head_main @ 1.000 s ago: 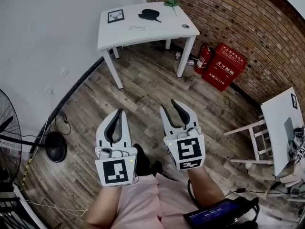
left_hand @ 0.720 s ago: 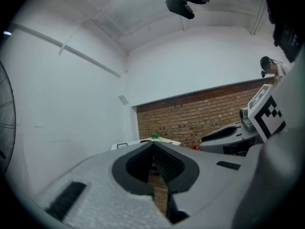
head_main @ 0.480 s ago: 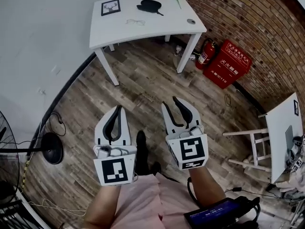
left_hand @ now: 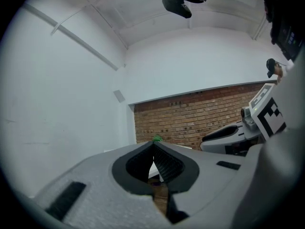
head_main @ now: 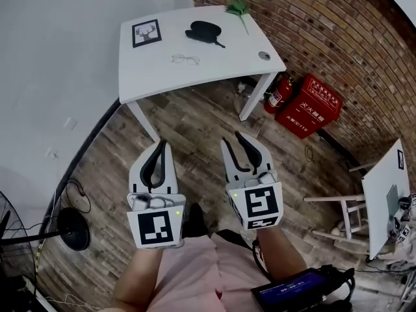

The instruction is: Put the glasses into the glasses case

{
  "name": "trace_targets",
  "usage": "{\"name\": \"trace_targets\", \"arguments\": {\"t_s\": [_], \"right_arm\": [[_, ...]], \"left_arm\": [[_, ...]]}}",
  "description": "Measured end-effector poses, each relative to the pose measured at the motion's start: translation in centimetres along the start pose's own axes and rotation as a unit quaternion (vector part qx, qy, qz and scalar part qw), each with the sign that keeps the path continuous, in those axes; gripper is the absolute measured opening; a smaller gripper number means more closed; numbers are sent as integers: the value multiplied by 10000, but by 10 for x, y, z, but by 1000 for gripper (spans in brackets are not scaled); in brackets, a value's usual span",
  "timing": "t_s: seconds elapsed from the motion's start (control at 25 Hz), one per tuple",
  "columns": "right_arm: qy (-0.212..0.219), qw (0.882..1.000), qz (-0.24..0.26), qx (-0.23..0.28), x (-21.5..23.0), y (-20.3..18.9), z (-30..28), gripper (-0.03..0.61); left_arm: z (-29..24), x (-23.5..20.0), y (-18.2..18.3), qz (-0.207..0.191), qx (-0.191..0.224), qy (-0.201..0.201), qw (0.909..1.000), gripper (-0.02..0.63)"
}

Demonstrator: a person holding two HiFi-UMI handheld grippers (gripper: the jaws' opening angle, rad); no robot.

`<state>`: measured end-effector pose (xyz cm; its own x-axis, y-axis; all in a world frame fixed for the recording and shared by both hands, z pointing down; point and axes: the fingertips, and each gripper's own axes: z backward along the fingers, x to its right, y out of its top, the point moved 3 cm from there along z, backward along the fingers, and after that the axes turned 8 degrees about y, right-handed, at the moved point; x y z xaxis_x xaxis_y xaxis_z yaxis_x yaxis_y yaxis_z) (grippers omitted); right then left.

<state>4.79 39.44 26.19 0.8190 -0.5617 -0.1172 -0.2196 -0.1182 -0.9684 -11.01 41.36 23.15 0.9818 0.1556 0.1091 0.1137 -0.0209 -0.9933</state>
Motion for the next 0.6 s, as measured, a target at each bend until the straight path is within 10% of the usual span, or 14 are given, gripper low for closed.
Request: {"name": "trace_targets", "arguments": {"t_s": [0.6], "right_arm": [[-126, 9998, -12, 170, 31, 18, -63, 104]], "left_arm": [[-72, -23, -2, -43, 45, -111, 9999, 5]]}}
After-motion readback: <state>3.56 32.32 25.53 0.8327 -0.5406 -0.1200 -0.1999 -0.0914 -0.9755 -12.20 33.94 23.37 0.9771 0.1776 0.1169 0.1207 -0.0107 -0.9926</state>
